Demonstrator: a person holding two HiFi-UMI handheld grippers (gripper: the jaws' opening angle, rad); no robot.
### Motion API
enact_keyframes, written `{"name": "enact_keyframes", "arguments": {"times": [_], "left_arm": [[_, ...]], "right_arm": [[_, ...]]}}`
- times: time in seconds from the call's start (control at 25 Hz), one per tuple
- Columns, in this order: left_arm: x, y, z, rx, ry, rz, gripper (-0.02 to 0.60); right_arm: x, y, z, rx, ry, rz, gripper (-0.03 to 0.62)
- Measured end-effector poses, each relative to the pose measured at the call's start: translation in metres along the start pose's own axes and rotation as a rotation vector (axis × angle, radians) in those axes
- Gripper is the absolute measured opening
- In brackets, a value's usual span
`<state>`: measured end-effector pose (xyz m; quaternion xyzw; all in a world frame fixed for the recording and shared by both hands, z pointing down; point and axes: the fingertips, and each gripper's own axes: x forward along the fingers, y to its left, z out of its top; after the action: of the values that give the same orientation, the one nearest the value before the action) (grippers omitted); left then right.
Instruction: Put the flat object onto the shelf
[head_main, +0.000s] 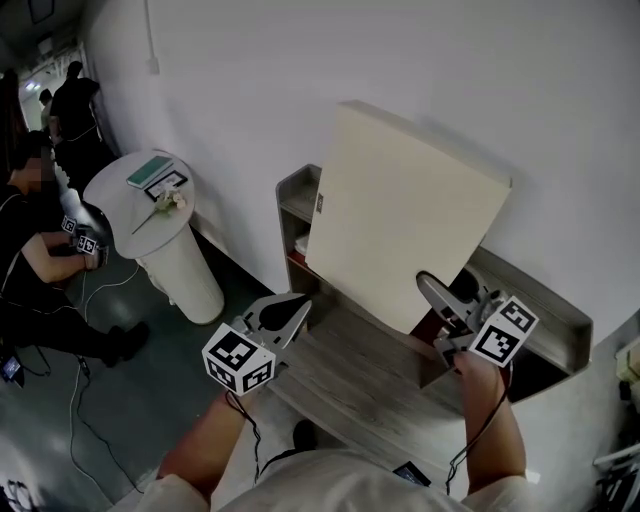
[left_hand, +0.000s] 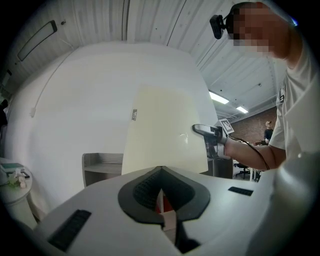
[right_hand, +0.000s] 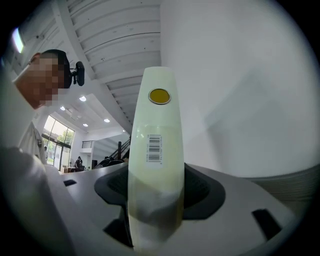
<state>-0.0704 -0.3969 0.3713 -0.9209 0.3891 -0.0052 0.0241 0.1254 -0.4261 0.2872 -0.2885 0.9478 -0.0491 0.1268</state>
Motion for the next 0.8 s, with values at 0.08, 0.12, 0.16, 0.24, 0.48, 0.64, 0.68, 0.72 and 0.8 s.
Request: {"name": "enact_keyframes", "arguments": {"times": [0.08, 0.12, 0.16, 0.24, 0.48, 0.64, 0.68, 0.72, 0.8], "left_arm": [[0.009, 0.026, 0.003, 0.0, 0.004, -0.01, 0.012], [0.013, 0.039, 0.004, 0.0, 0.007, -0.015, 0.012], [0.016, 0.049, 0.005, 0.002, 0.01, -0.02, 0.012], [0.02, 0.066, 0.006, 0.004, 0.01, -0.027, 0.012], [0.031, 0.11, 0.004, -0.006, 0.008, -0.043, 0.012], [0.04, 0.13, 0.001, -0.009, 0.008, -0.062, 0.012], [0.042, 0.134, 0.0, -0.01, 0.008, -0.067, 0.012], [0.044, 0.139, -0.001, -0.011, 0.008, -0.072, 0.012], [0.05, 0.148, -0.003, -0.013, 0.009, -0.082, 0.012]], "right_arm": [[0.029, -0.013, 0.003, -0.009, 0.004, -0.003, 0.284], [0.043, -0.02, 0.005, -0.014, 0.007, -0.007, 0.284], [0.054, -0.025, 0.006, -0.02, 0.009, -0.012, 0.284], [0.071, -0.032, 0.008, -0.034, 0.014, -0.021, 0.284], [0.11, -0.049, 0.013, -0.071, 0.02, -0.052, 0.284], [0.133, -0.062, 0.013, -0.088, 0.028, -0.074, 0.284], [0.138, -0.066, 0.013, -0.091, 0.03, -0.079, 0.284], [0.143, -0.07, 0.012, -0.094, 0.032, -0.084, 0.284], [0.154, -0.078, 0.011, -0.1, 0.036, -0.094, 0.284]]}}
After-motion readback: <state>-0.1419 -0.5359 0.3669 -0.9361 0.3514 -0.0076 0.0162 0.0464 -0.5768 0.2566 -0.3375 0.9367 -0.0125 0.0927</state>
